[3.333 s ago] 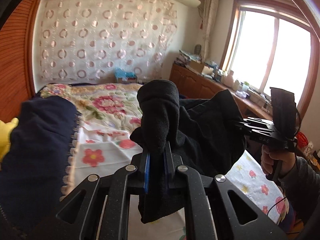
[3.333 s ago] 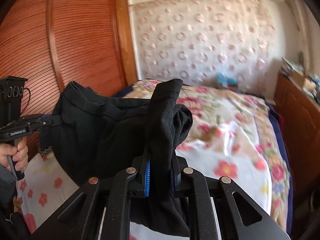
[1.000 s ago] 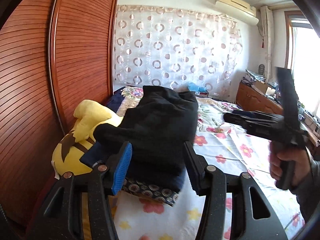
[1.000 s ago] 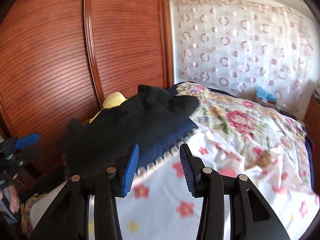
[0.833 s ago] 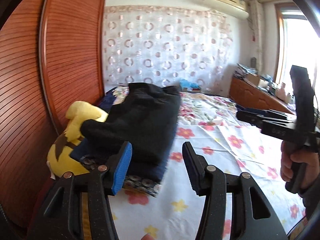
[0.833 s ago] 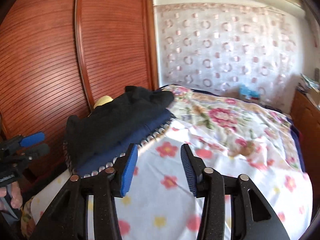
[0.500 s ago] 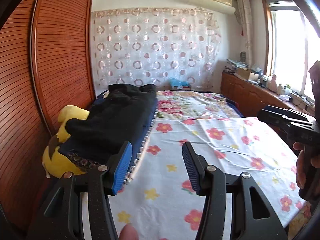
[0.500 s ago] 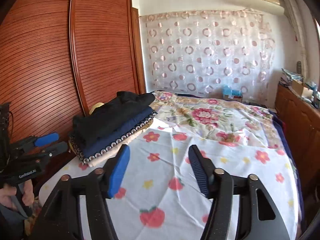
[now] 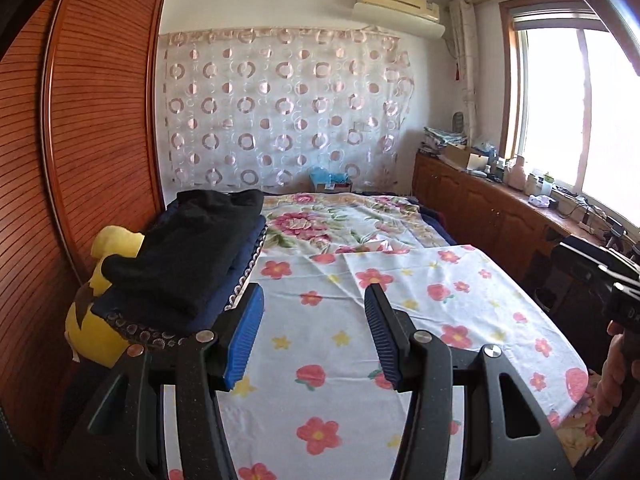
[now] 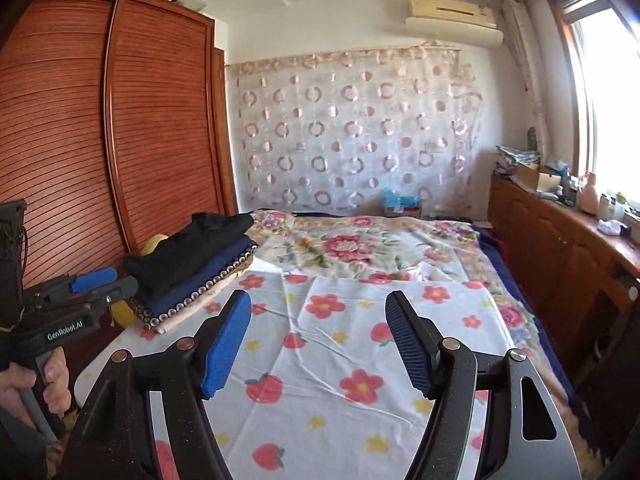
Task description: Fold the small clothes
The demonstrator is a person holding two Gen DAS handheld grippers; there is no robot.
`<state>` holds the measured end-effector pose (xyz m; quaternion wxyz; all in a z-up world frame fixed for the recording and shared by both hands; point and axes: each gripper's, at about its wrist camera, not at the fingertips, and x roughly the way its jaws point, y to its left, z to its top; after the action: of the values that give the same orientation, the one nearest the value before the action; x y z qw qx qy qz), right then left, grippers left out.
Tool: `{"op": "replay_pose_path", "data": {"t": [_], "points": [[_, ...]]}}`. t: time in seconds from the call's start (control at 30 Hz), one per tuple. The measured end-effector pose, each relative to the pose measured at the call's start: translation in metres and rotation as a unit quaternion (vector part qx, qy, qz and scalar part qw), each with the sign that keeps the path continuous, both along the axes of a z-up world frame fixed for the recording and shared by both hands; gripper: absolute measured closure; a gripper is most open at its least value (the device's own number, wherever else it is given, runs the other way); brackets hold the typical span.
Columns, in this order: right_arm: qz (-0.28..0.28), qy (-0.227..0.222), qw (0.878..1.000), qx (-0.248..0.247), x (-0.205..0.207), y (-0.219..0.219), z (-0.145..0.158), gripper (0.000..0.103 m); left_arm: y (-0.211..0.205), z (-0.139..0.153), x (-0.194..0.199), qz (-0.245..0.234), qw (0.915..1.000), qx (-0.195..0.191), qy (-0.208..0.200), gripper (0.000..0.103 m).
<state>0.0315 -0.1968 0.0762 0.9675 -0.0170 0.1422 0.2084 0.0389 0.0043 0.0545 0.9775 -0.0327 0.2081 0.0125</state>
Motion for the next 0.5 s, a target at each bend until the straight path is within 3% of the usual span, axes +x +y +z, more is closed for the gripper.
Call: {"op": "replay_pose_path", "data": {"t": [0.5], "points": [[-0.032, -0.003, 0.999, 0.008, -0.006, 0.012, -0.013, 0.031, -0.015, 0.009, -0.001, -0.003, 0.9998, 0.014, -0.012, 0.049]]}}
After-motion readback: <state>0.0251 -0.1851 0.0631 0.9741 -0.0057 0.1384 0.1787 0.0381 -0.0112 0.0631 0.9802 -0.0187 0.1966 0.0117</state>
